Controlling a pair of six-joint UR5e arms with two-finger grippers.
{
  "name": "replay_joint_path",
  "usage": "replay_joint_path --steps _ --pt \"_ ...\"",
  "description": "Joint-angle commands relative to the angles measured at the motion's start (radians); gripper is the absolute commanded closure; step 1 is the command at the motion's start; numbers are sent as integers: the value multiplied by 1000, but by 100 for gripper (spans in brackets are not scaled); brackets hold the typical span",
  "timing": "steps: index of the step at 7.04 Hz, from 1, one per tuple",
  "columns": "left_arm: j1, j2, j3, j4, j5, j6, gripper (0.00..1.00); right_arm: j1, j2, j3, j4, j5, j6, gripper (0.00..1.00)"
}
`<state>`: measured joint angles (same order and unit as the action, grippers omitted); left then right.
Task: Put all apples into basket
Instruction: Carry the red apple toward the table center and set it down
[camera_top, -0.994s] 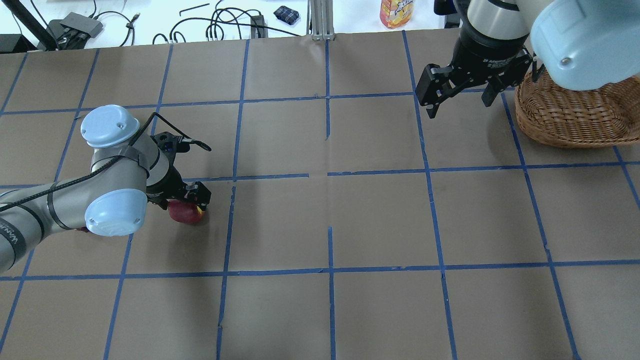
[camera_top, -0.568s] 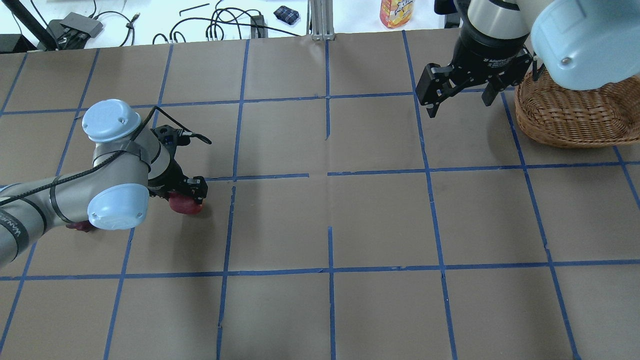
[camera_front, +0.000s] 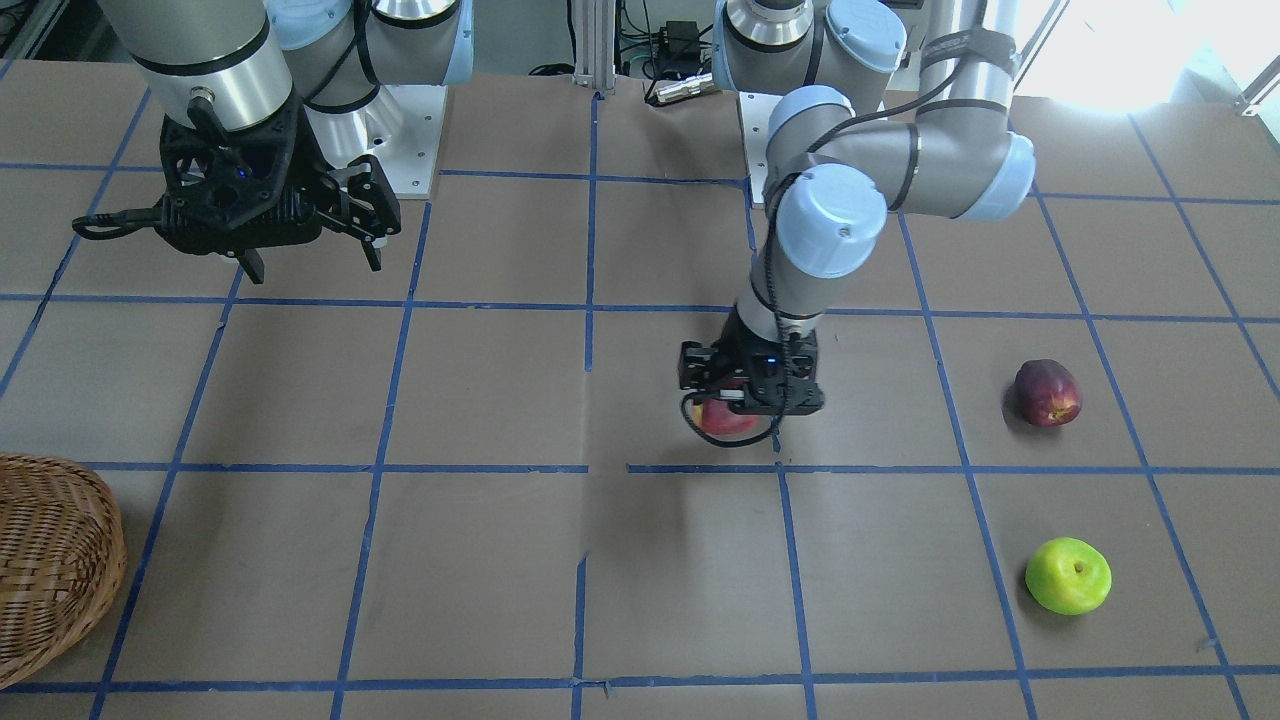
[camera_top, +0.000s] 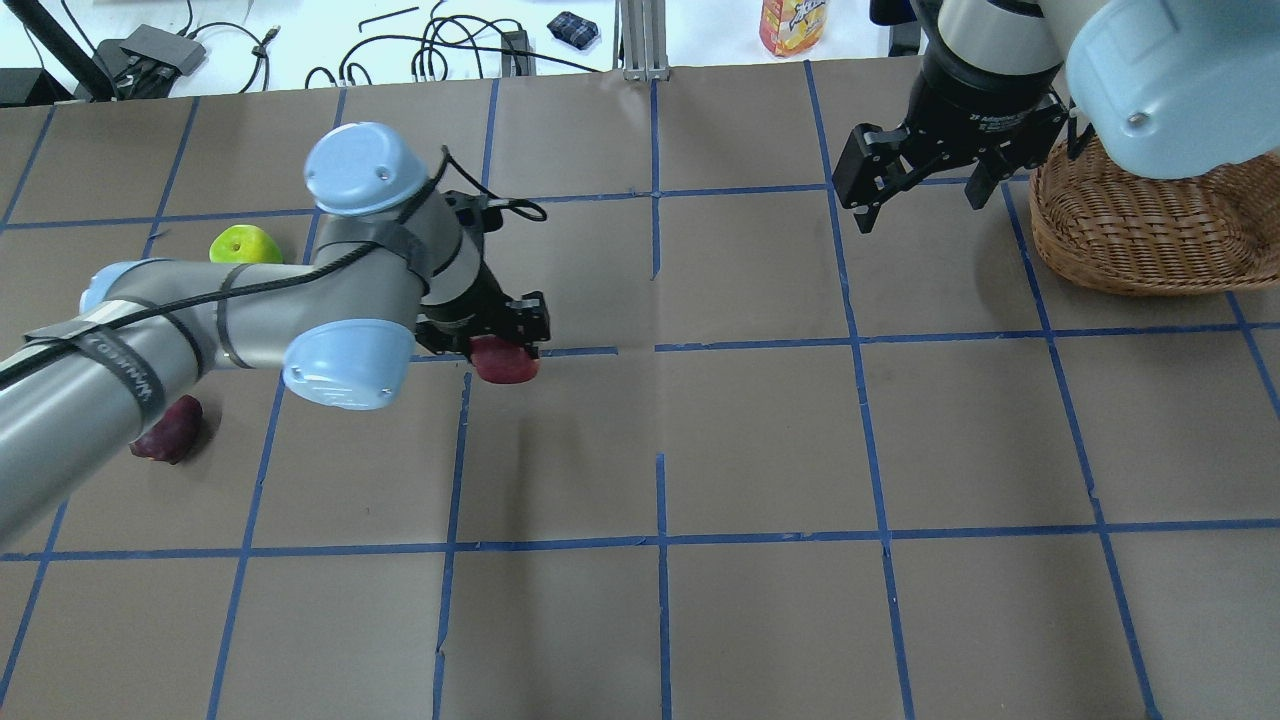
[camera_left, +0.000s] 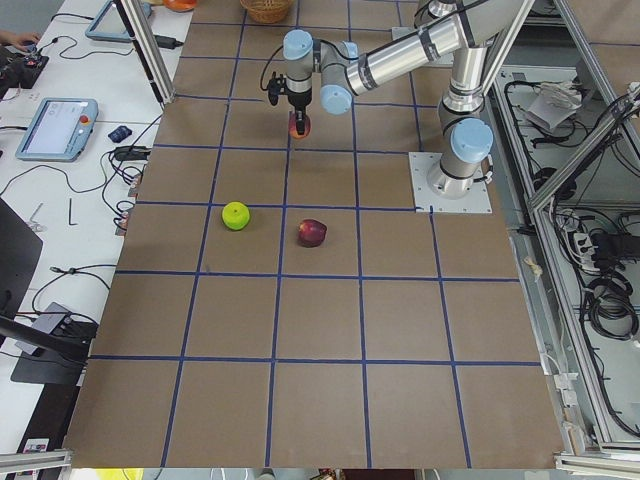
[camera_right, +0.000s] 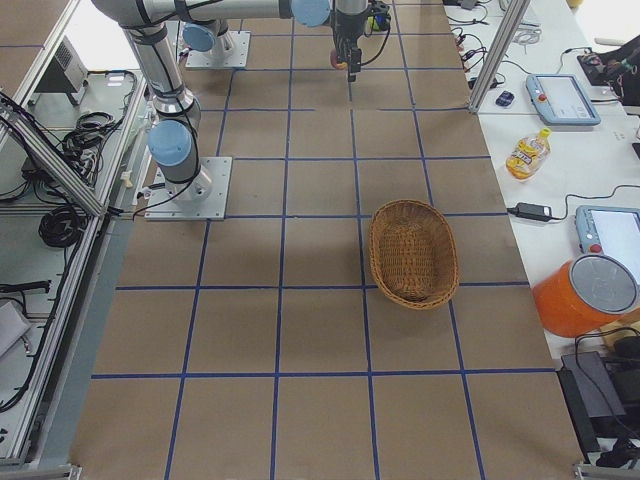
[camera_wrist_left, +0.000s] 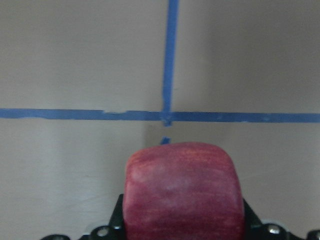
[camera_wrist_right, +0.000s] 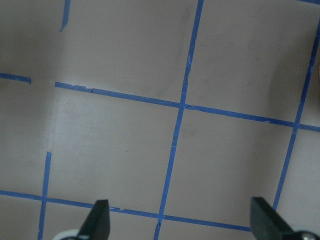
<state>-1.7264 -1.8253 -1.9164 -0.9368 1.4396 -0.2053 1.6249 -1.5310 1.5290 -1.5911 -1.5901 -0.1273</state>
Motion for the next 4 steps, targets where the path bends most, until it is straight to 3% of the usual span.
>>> replay_joint_path --steps 1,3,4 --pt "-102 -109 34 124 -134 -95 100 1 0 -1 -12 2 17 0" --pt "-212 -172 81 189 -125 -101 100 3 3 -27 -33 1 15 0" --pt "-216 -202 106 191 -134 -111 1 3 26 -41 -32 -10 15 0"
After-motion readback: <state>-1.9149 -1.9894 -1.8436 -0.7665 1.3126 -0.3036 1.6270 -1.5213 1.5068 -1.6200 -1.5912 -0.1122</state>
